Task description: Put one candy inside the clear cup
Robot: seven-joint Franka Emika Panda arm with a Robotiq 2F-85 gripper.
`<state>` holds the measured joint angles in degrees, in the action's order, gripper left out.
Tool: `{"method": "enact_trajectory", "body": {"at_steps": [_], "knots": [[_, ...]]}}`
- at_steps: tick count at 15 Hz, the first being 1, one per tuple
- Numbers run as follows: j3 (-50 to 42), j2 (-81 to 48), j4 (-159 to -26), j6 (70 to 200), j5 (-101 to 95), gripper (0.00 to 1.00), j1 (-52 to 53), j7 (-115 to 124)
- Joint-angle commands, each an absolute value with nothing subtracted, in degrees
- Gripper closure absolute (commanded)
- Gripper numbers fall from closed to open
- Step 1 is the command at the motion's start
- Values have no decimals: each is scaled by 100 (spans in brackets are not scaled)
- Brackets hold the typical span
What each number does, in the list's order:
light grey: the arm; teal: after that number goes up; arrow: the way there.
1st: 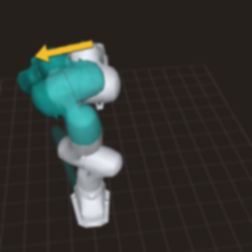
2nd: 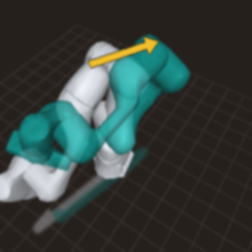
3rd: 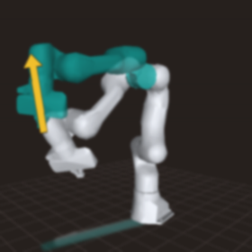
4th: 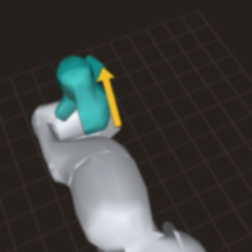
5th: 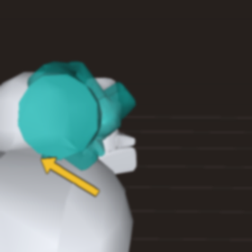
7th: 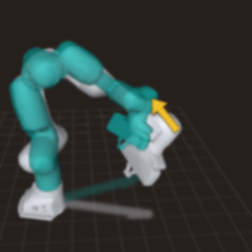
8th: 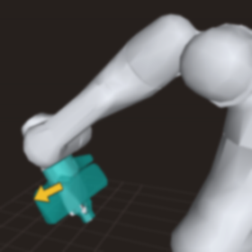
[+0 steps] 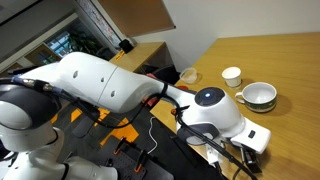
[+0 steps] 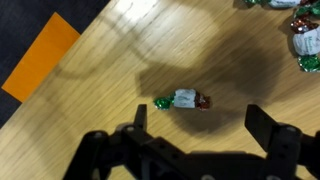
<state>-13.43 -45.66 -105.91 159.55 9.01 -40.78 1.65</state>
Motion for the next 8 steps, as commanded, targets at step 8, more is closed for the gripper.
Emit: {"method": "enact_trajectory", "body": {"at_steps": [8], "knots": [[-1195, -5177, -9726, 15476, 945, 0, -4290, 87]]}}
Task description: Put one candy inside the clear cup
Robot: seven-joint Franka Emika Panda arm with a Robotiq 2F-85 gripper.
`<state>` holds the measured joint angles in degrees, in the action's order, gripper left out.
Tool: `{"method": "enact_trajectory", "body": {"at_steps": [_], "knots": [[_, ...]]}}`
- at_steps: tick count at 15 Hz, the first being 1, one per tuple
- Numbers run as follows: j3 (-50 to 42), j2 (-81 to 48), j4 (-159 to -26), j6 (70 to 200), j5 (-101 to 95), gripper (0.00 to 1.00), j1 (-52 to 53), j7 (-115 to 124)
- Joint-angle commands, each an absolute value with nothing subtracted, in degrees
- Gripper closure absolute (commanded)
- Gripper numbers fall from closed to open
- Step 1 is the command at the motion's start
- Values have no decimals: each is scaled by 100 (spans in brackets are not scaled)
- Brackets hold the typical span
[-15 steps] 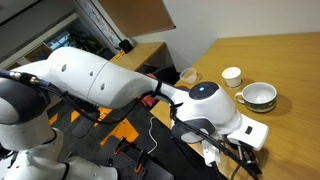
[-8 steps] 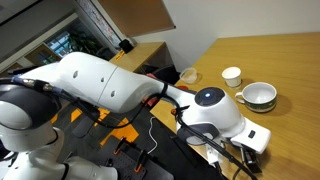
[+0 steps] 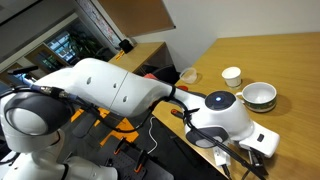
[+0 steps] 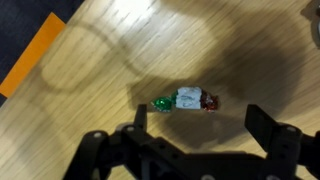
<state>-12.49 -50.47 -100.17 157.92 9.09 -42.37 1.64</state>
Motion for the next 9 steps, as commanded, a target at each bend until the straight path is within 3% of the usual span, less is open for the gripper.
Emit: {"method": "enact_trajectory", "body": {"at_steps": [1, 4, 7, 9], "knots": [[-1197, -5211, -9682, 15435, 946, 0, -4285, 93], [-1184, -5280, -9582, 15289, 957, 0, -4287, 91], [-1168, -5297, -9540, 15174, 962, 34, -4284, 81], [-1147, -5278, -9537, 15087, 969, 51, -4281, 71]]}}
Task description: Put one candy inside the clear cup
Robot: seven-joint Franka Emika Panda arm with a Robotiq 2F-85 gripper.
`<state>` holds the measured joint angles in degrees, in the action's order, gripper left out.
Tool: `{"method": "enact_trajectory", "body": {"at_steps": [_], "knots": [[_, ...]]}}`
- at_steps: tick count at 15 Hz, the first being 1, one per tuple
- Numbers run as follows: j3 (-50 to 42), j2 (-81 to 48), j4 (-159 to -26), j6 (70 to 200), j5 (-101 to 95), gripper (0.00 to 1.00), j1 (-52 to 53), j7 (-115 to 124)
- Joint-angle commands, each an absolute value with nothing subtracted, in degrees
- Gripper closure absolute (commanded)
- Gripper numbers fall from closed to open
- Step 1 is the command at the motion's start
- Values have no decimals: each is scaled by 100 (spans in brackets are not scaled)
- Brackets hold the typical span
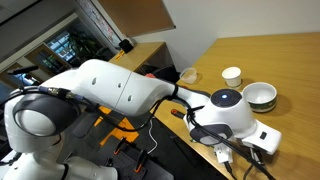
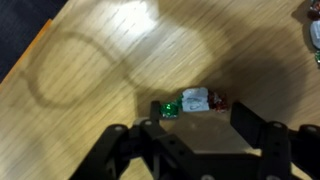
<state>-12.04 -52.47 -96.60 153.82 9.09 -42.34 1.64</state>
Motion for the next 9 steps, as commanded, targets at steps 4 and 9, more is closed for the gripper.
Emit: {"method": "enact_trajectory", "body": {"at_steps": [4, 9], "knots": [[-1189, -5215, -9586, 14996, 946, 74, -4244, 76], [-1239, -5073, -9793, 14987, 918, 76, -4153, 102]]}}
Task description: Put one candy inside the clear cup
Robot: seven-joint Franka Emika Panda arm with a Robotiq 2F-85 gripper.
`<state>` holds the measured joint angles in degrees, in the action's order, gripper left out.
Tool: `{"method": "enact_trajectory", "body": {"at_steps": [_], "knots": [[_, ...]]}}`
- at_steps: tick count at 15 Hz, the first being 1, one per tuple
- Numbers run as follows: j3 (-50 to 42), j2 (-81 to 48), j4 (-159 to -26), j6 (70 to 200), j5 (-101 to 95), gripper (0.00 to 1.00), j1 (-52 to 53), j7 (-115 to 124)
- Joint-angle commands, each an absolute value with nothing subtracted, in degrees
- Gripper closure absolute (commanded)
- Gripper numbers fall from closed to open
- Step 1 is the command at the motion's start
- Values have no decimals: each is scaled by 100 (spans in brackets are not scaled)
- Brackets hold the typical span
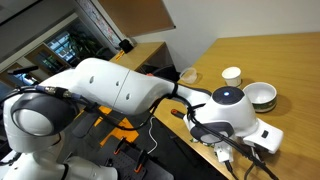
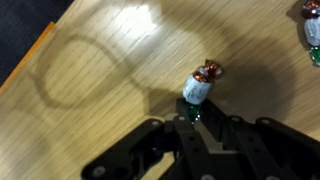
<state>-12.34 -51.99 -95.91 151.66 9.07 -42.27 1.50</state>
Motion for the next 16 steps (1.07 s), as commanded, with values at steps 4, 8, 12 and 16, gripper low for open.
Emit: {"method": "enact_trajectory", "body": {"at_steps": [4, 8, 12, 16], "knots": [[-1245, -4848, -10108, 15200, 911, 100, -4059, 73], [-1274, -4577, -10450, 15250, 906, 100, -3916, 62], [-1233, -3895, -11187, 15660, 956, 100, -3729, -14], [-1100, -3092, -11951, 16286, 998, 100, -3431, -56]]}}
